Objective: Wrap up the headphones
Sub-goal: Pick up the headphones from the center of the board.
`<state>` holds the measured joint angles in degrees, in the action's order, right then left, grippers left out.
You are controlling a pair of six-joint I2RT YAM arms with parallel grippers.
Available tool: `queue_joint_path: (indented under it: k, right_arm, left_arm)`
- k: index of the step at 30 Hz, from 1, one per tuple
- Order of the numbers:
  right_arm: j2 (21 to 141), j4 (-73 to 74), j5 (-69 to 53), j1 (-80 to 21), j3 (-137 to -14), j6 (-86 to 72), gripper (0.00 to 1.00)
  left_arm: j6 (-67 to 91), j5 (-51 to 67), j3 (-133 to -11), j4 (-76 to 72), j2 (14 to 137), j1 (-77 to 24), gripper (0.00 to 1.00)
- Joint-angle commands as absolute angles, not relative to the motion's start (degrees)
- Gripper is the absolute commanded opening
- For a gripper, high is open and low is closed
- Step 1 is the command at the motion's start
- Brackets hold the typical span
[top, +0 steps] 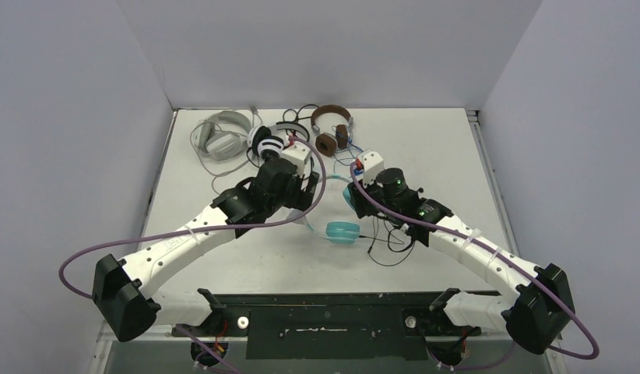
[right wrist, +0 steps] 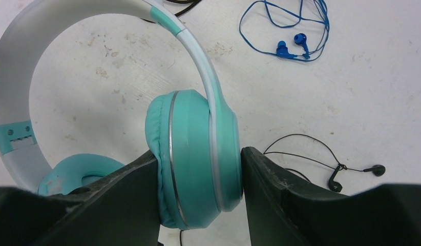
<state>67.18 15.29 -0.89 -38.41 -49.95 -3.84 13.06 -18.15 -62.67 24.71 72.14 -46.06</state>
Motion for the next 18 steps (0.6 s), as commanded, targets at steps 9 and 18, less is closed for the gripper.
queue_joint_path:
  k: [9,18]
  right_arm:
    - [63.7,11.3,1.3,-40.2,-51.4,-3.6,0.44]
    - [60.4,10.6,-2.9,-41.2,-50.9,-3.7,0.45]
  left_arm:
    - [14.1,-20.1,-65.3,25.1,76.7,-47.0,0.73]
    - [15.3,-20.7,-67.5,25.8,80.4,-47.8,0.44]
